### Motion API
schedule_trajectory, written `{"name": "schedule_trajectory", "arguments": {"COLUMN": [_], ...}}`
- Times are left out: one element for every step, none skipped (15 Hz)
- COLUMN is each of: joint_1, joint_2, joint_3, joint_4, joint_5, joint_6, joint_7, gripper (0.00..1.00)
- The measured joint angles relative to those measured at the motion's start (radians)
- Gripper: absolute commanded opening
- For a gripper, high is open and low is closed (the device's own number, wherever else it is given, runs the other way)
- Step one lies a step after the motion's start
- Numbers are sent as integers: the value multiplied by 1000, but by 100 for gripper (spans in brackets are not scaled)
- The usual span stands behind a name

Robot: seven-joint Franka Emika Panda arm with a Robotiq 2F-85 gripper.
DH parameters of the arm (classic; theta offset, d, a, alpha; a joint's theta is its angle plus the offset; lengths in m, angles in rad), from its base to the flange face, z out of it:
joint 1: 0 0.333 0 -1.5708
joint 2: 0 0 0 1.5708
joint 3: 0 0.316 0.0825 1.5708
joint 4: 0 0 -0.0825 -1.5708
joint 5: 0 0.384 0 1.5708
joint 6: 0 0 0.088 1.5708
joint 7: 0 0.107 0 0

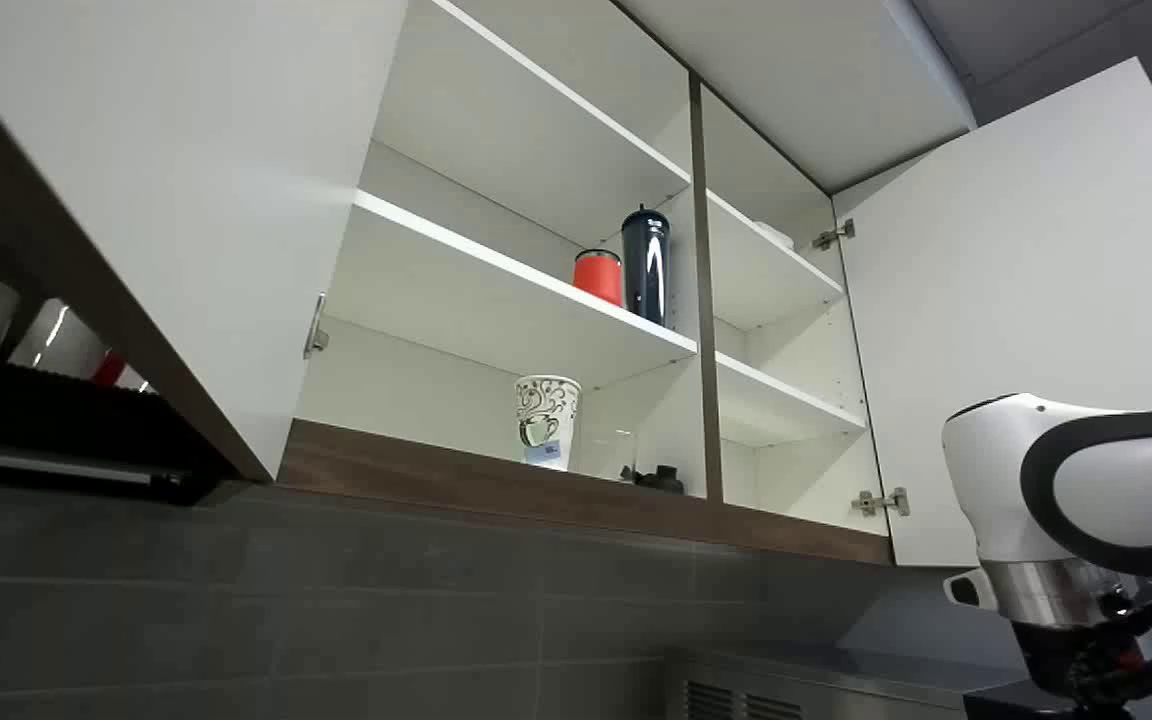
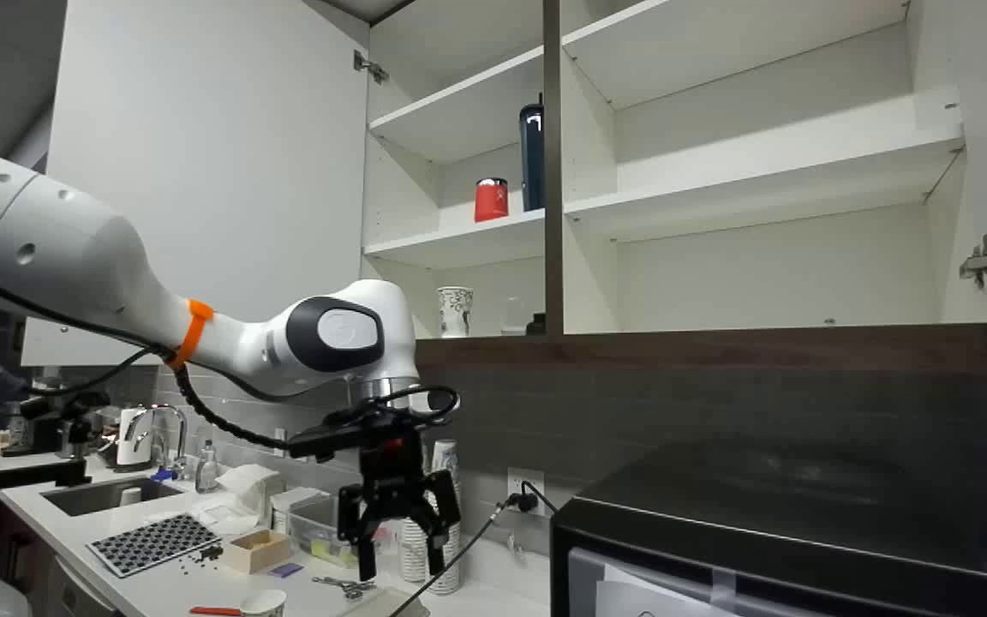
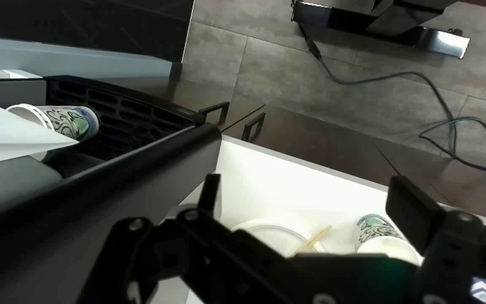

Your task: Move the plate with the cup to the open cabinet

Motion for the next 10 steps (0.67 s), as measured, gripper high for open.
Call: {"name": "schedule_trajectory", "arguments": {"joint_1": [0,0,0,0,0,1,4,13,25,38], "joint_2": [0,0,0,0,0,0,6,17,37,66], "joint_3": [0,0,0,0,0,0,-1,-3,-3,-1], "joint_4": [0,0,0,0,0,0,2,2,2,1], "joint_5": [0,0,0,0,0,0,6,19,41,67], "joint_6": [0,0,0,0,0,0,0,1,20,63], "joint_7": [0,0,0,0,0,0,4,7,25,60], "gripper": [100,100,100,100,100,100,100,100,100,100]}}
